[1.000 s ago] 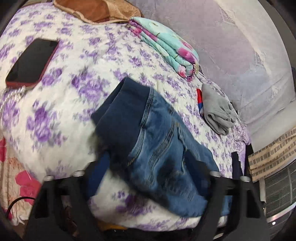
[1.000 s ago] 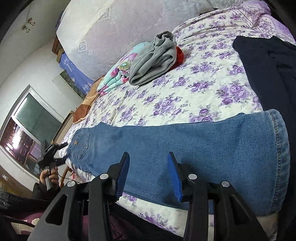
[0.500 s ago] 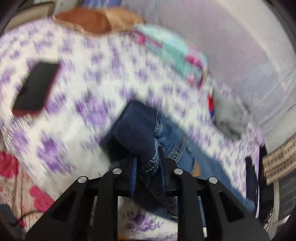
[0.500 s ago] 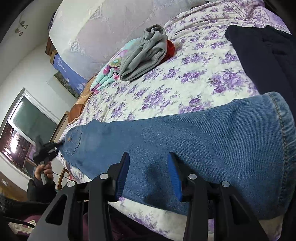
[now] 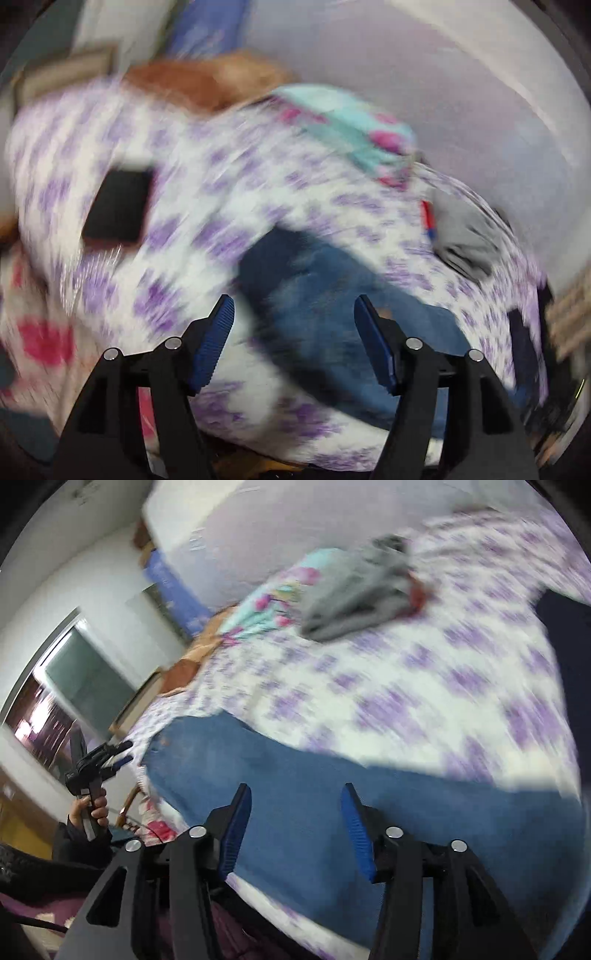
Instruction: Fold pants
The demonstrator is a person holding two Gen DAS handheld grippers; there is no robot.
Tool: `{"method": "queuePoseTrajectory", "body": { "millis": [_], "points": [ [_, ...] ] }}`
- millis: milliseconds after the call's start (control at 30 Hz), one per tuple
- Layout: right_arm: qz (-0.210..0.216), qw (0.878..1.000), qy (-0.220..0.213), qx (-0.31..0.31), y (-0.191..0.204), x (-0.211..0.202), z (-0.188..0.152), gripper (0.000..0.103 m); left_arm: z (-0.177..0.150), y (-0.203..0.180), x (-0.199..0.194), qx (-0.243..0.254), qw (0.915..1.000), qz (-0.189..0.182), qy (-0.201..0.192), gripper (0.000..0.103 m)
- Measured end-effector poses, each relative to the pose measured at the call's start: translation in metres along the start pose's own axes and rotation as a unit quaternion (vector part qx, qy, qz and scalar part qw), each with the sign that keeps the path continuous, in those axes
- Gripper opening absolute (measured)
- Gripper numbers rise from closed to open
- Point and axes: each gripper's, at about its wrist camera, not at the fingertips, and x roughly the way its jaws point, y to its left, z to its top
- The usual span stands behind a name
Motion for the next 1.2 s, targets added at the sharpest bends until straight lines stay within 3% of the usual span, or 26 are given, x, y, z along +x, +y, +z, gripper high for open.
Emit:
{"method": "queuePoseTrajectory", "body": {
  "millis": [133,200,267,300,400,500,567,667,700,833,867,900,933,1000,1033,1100,1200],
  "points": [
    [0.068,0.997,0.039,-0.007,0.024,0.053,0.050,0.052,-0.010,-0.091,0.018,0.108,0.9909,-0.075,0.029,0.069],
    [0.089,0.993,0.073,0.002,0.031,0.098,0.077,0.052,-0.026,-0.123,0.049,0.143,0.9845,-0.078,0.065,0.069],
    [0.106,0.988,0.106,0.029,0.031,0.131,0.091,0.058,-0.048,-0.128,0.084,0.149,0.9766,-0.067,0.139,0.069],
    [0.118,0.983,0.131,0.051,0.029,0.152,0.097,0.061,-0.059,-0.123,0.094,0.154,0.9740,-0.053,0.158,0.067],
    [0.144,0.965,0.201,0.087,0.028,0.201,0.104,0.069,-0.080,-0.121,0.082,0.203,0.9670,-0.038,0.149,0.066],
    [0.157,0.948,0.259,0.098,0.033,0.236,0.103,0.069,-0.079,-0.110,0.075,0.182,0.9676,-0.060,0.164,0.065],
    [0.194,0.930,0.291,0.113,0.041,0.250,0.100,0.071,-0.078,-0.108,0.074,0.179,0.9667,-0.065,0.170,0.063],
    [0.235,0.910,0.324,0.105,0.059,0.257,0.098,0.073,-0.073,-0.114,0.072,0.189,0.9642,-0.071,0.172,0.064],
    [0.244,0.904,0.337,0.100,0.064,0.261,0.097,0.082,-0.068,-0.115,0.072,0.188,0.9649,-0.077,0.167,0.064],
    [0.256,0.895,0.347,0.116,0.067,0.281,0.095,0.086,-0.039,-0.118,0.081,0.172,0.9714,-0.097,0.132,0.073],
    [0.259,0.894,0.343,0.124,0.067,0.287,0.095,0.080,-0.039,-0.117,0.090,0.172,0.9714,-0.088,0.139,0.073],
    [0.257,0.899,0.329,0.128,0.065,0.289,0.097,0.067,-0.041,-0.114,0.101,0.163,0.9712,-0.079,0.155,0.072],
    [0.244,0.913,0.301,0.130,0.061,0.289,0.102,0.063,-0.045,-0.112,0.108,0.158,0.9707,-0.076,0.165,0.072],
    [0.230,0.923,0.278,0.135,0.055,0.289,0.106,0.043,-0.056,-0.116,0.107,0.190,0.9679,-0.060,0.154,0.072],
    [0.224,0.927,0.272,0.131,0.052,0.289,0.105,0.038,-0.058,-0.116,0.106,0.193,0.9673,-0.058,0.153,0.072],
    [0.215,0.931,0.268,0.124,0.047,0.287,0.104,0.015,-0.060,-0.111,0.103,0.184,0.9683,-0.068,0.154,0.072],
    [0.210,0.932,0.263,0.137,0.034,0.284,0.107,0.015,-0.061,-0.104,0.100,0.177,0.9683,-0.077,0.158,0.072]
  ]
}}
